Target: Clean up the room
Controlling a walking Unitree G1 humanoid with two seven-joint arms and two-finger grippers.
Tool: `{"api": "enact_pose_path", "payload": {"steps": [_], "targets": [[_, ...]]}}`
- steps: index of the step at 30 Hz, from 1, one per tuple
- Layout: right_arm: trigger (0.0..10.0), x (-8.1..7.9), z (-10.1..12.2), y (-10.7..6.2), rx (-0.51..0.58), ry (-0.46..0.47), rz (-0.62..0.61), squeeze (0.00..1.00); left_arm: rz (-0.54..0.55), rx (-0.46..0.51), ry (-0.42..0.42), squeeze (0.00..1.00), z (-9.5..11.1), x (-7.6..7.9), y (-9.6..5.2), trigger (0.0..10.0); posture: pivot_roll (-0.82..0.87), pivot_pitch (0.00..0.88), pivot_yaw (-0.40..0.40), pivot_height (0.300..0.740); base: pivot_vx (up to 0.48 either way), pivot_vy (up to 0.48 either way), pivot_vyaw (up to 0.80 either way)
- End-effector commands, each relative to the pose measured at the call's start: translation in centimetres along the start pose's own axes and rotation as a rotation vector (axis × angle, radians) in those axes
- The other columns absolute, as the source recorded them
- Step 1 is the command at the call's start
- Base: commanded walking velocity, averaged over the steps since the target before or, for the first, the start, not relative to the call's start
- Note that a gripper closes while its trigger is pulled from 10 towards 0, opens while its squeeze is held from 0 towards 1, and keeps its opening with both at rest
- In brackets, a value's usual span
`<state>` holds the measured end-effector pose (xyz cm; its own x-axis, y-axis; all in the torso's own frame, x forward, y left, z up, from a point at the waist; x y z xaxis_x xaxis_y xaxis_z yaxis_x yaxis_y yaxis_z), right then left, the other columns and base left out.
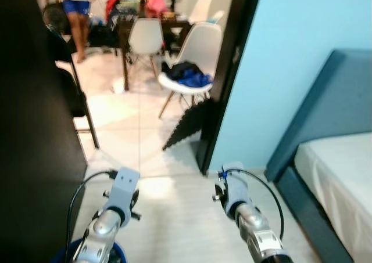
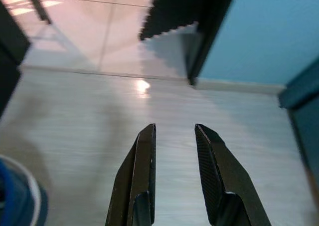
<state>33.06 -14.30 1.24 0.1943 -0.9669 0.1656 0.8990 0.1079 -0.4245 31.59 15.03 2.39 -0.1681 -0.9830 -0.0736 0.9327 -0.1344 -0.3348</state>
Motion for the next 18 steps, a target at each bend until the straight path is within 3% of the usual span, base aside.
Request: {"api": "enact_pose_path", "payload": {"steps": [1,9,15,18], "targets": [[10.0,0.12,0.04,-0.07,-0.003,-0.004,-0.005,0.0,-0.006,0.005,-0.027,0.0,0.01,0.52,0.1,10.0,0.03,0.0,-0.075,0.74,0.0,0.0,-0.8],[10.0,0.43,0.22,-0.27,0.004,0.003,-0.017,0.0,0.002,-0.017,-0.144,0.0,0.06,0.16,0.32,10.0,0.02,0.0,-0.057,0.74,0.0,0.0,-0.8],[10.0,0.74,0.57,-0.35,0.014,0.007,-0.024,0.0,-0.045,-0.018,-0.16,0.0,0.44,0.87,0.56,10.0,0.01,0.0,-0.051,0.74,0.0,0.0,-0.8],[10.0,0.82,0.63,-0.38,0.015,0.001,-0.024,0.0,0.006,0.015,-0.17,0.0,0.83,0.11,0.7,10.0,0.01,0.0,-0.052,0.74,0.0,0.0,-0.8]]}}
Point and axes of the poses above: a point about 5 cm out from each wrist's last joint towards the gripper, its own y axis pointing out of the wrist towards the gripper, its own z axis along the axis of the wrist's last joint, x = y × z, the point moved 4 cm from there along y, pointing out of the wrist towards the gripper, and after that the axes turned 6 degrees about -y, right-handed, at the moved point
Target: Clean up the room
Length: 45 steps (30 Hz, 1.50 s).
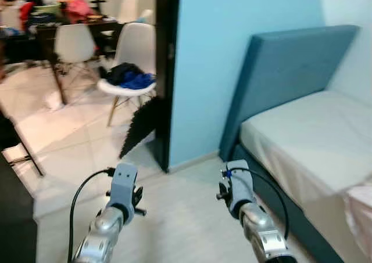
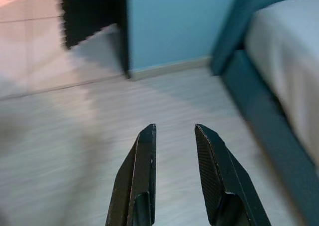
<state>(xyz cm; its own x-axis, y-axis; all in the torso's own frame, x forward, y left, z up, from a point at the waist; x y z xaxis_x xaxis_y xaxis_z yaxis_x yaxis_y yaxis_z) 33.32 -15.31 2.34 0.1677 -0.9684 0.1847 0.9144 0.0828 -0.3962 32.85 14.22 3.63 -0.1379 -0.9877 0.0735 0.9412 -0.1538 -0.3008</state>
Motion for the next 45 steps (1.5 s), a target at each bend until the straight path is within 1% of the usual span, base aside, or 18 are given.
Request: {"api": "enact_pose_path", "payload": {"steps": [1,2,3,5,12,28,45], "targets": [[10.0,-0.4,-0.2,-0.1,-0.011,0.008,0.008,0.0,0.025,-0.019,-0.02,0.0,-0.8,-0.5,-0.2,10.0,0.01,0.0,-0.052,0.74,0.0,0.0,-0.8],[10.0,-0.4,-0.1,0.0,-0.008,0.001,0.01,0.0,0.048,-0.004,-0.036,0.0,-0.6,-0.8,-0.2,10.0,0.01,0.0,-0.053,0.74,0.0,0.0,-0.79],[10.0,-0.4,-0.1,0.0,-0.008,0.001,0.01,0.0,0.048,-0.004,-0.036,0.0,-0.6,-0.8,-0.2,10.0,0.01,0.0,-0.053,0.74,0.0,0.0,-0.79],[10.0,-0.8,0.0,0.0,0.003,-0.026,0.035,0.0,0.078,0.006,-0.053,0.0,-0.4,-1.2,-0.2,10.0,0.01,0.0,-0.061,0.74,0.0,0.0,0.0],[10.0,-1.2,0.5,0.1,0.015,-0.04,0.057,0.0,0.103,0.037,-0.064,0.0,0.2,-1.3,-0.4,10.0,0.02,0.0,-0.077,0.74,0.0,0.0,0.0],[10.0,-1.1,0.8,0.2,0.018,-0.05,0.067,0.0,0.11,0.034,-0.079,0.0,-0.1,-1.2,-0.2,10.0,0.01,0.0,-0.089,0.74,0.0,-0.463,0.0],[10.0,-1.1,1.0,0.4,0.018,-0.068,0.067,0.0,0.115,0.034,-0.081,0.0,-0.1,-1.7,-0.1,10.0,0.01,0.0,-0.089,0.74,0.0,-0.48,0.0]]}}
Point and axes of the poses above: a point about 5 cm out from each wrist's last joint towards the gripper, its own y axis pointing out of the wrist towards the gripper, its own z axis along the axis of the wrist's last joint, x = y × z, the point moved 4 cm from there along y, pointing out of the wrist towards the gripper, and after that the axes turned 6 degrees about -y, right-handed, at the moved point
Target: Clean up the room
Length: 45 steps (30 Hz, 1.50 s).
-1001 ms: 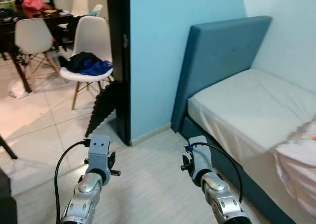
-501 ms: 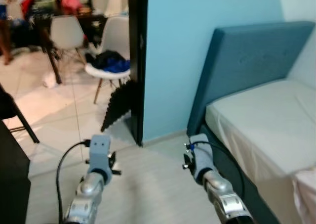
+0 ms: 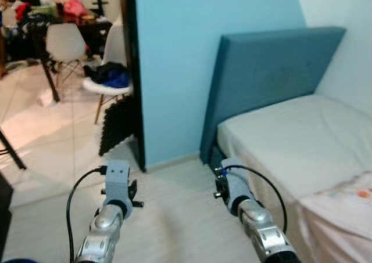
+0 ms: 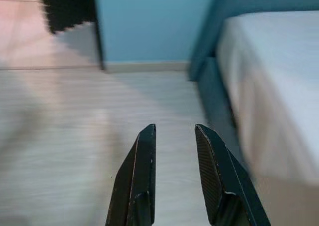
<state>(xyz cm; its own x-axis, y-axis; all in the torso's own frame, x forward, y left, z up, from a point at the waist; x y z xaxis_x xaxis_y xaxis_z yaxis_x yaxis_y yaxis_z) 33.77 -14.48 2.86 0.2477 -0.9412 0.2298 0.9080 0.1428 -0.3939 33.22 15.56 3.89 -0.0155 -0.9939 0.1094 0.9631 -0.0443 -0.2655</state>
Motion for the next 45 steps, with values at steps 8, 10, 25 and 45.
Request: {"api": "enact_pose_path", "payload": {"steps": [8,10,25,45], "targets": [[10.0,-0.3,0.2,0.1,0.002,0.011,0.0,0.0,0.0,-0.012,-0.005,0.0,-0.5,-0.3,-0.1,10.0,0.01,0.0,-0.078,0.74,0.0,-0.48,0.0],[10.0,-0.3,0.2,0.1,0.003,0.012,-0.002,0.0,-0.002,-0.011,-0.005,0.0,-0.5,-0.3,-0.1,10.0,0.01,0.0,-0.074,0.74,0.0,-0.48,0.0],[10.0,0.0,0.0,-0.1,0.004,0.025,-0.019,0.0,-0.015,-0.004,-0.108,0.0,0.2,0.1,0.2,10.0,0.01,0.0,-0.063,0.74,0.0,-0.288,0.0],[10.0,-0.3,-0.3,0.0,0.004,0.027,-0.012,0.0,-0.009,0.025,-0.013,0.0,0.4,0.0,-0.1,10.0,0.01,0.0,-0.069,0.74,0.0,0.215,0.0]]}}
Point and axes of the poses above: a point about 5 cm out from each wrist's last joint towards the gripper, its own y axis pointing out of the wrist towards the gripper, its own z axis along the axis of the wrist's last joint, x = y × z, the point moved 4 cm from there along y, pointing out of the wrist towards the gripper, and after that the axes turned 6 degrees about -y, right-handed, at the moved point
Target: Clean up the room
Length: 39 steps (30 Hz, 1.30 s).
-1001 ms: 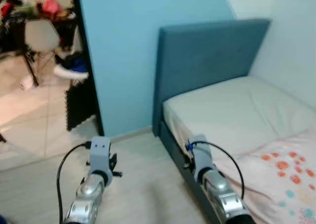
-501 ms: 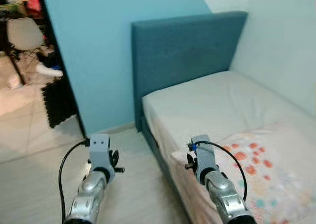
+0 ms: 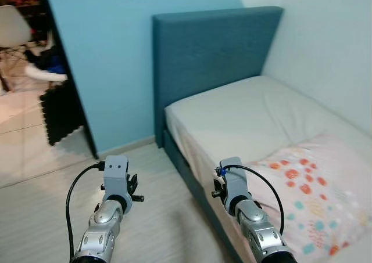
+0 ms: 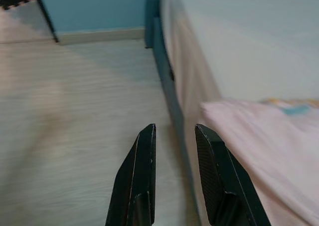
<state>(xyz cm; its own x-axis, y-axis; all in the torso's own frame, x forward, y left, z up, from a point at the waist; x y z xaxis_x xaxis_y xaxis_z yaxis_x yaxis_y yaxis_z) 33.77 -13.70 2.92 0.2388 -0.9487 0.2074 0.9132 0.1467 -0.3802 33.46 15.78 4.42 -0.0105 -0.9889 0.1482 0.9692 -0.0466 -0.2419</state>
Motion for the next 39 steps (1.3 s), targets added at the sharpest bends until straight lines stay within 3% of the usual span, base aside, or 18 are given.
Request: {"api": "enact_pose_path", "payload": {"steps": [1,9,15,39], "targets": [[10.0,0.4,-0.6,-0.1,-0.01,0.003,-0.012,0.0,-0.006,0.011,0.038,0.0,-0.1,0.3,-0.2,10.0,0.01,0.0,-0.069,0.74,0.0,0.0,0.0],[10.0,0.5,0.1,-0.1,0.029,0.026,-0.02,0.0,-0.021,0.061,0.025,0.0,1.0,0.6,-0.1,10.0,0.01,0.0,-0.067,0.74,0.0,0.0,0.0],[10.0,0.5,0.5,0.0,0.042,0.024,-0.019,0.0,0.015,0.08,0.007,0.0,1.5,0.0,0.0,10.0,0.01,0.0,-0.068,0.74,0.0,0.0,0.0],[10.0,0.5,0.6,0.1,0.052,0.022,-0.017,0.0,0.027,0.082,-0.003,0.0,1.4,-0.6,0.0,10.0,0.02,0.0,-0.066,0.74,0.31,0.0,0.0]]}}
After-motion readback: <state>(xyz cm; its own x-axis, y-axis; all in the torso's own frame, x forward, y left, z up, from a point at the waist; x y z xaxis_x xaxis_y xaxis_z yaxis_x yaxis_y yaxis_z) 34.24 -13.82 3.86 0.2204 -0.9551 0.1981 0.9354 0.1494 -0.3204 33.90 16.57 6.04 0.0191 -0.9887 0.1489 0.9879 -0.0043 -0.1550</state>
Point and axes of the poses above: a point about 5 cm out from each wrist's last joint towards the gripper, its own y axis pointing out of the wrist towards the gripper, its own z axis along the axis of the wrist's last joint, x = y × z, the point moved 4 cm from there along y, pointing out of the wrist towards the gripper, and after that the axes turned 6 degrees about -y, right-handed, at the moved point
